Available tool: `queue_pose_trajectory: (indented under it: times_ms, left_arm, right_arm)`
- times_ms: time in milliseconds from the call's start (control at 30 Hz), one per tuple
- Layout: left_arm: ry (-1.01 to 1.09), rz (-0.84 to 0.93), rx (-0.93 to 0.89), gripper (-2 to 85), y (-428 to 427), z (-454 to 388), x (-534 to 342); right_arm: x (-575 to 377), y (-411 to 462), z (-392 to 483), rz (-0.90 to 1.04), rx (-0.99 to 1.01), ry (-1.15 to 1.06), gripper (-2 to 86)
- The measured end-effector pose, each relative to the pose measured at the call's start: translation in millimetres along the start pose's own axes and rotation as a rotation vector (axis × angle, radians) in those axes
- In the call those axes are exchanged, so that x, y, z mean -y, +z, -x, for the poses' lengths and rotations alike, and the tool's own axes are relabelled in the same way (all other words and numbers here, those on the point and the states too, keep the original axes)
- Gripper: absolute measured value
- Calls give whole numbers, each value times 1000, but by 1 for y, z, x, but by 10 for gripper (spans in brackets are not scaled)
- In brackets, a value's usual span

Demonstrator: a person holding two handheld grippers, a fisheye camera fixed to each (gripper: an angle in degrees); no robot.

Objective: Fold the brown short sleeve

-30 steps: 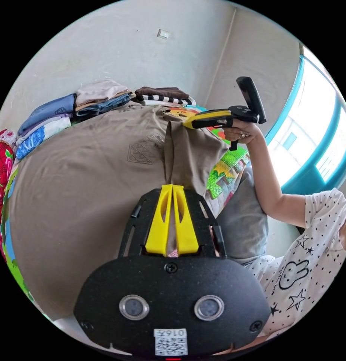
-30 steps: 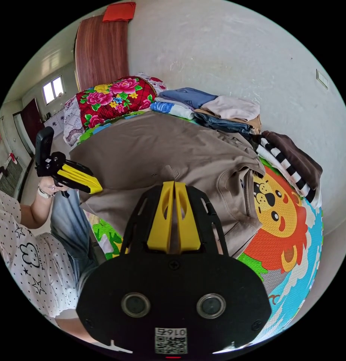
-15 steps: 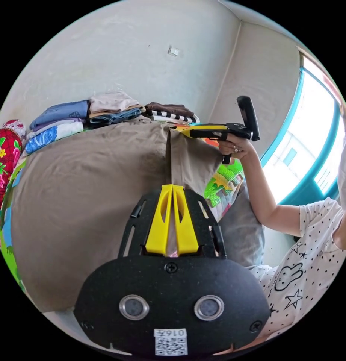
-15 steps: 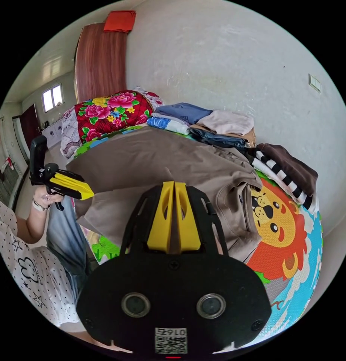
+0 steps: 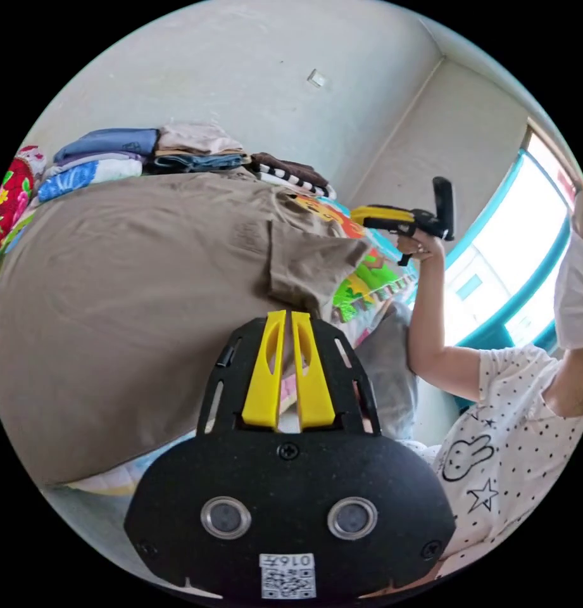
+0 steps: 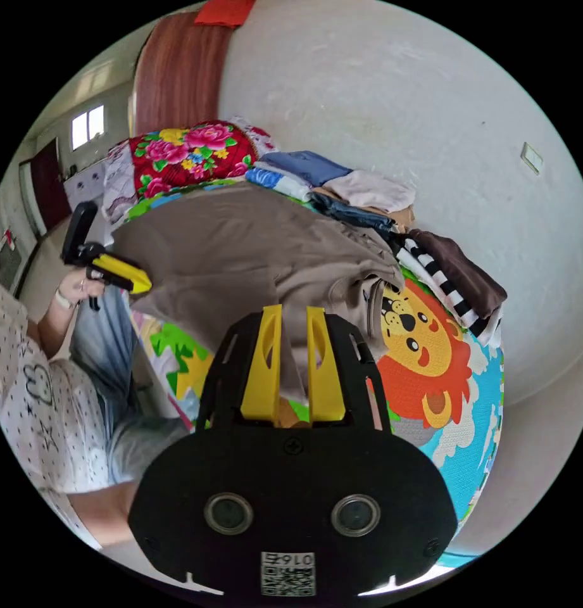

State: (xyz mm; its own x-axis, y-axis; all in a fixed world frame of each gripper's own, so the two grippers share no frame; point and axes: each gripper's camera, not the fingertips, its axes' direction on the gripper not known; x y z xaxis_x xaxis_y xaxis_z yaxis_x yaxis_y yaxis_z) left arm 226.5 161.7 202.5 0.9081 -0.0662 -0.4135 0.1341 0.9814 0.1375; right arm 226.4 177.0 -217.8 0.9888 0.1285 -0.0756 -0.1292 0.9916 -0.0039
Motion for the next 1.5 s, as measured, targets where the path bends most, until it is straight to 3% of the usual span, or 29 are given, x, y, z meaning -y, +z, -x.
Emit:
queue_pose_trajectory:
  times_ms: [167,500,667,933,1233,1500]
  left_arm:
    - [40,-20,-183,44,2,6,1]
    - [78,51,-141,55,17,8,0]
    - [78,30,-120,56,6,11,-4]
    - [62,11,-59,64,-6,19,-13]
    - [70,27,-22,65,12,19,-8]
    - [70,-70,-152,-3,9,36,-19]
  right_arm:
    - [-41,-19,-29,-36,57,132,73]
    - [-75,-24,-31,8,133,105,75]
    - [-75,-13,-34,105,100,127,29]
    - [-95,-39,-46,11,117,163,17]
    - [-111,-54,-53,-32,130,178,65]
    - [-115,-55,-56,-2,136,172,13]
